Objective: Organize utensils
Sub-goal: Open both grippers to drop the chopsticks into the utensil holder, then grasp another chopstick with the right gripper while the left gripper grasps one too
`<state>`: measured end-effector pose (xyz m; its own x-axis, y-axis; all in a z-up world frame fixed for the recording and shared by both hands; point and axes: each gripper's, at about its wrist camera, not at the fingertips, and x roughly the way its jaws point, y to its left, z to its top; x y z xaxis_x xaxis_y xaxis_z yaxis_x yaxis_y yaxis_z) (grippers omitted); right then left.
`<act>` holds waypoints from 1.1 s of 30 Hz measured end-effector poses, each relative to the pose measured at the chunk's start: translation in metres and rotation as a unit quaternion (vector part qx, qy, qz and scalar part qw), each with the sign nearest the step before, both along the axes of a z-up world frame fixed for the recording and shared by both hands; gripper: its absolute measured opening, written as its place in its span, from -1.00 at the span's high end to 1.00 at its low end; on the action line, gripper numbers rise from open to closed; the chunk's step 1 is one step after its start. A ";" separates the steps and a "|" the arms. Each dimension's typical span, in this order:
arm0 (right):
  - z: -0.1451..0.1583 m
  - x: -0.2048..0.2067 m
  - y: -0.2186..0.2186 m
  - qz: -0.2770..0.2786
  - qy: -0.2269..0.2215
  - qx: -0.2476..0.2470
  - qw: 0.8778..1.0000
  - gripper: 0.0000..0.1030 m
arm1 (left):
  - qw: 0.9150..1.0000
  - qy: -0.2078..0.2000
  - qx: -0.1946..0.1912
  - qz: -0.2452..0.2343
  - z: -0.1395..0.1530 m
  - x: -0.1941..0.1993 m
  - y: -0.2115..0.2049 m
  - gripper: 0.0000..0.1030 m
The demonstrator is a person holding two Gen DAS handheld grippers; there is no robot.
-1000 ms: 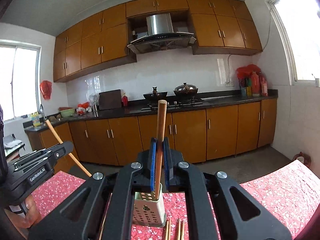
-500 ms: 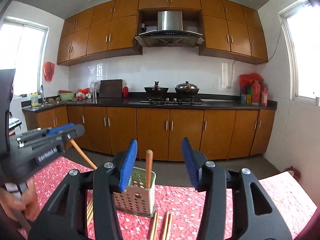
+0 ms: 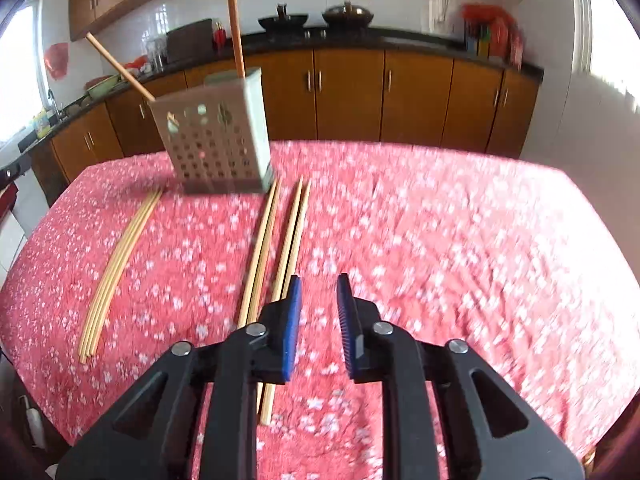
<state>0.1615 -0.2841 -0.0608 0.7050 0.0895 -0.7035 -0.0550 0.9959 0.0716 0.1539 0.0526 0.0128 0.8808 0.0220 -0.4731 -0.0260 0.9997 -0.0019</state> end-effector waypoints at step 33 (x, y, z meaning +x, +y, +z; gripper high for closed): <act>-0.050 0.011 0.013 -0.040 0.055 -0.051 0.996 0.85 | 0.977 0.188 -0.044 -0.089 -0.110 0.000 -0.037 0.67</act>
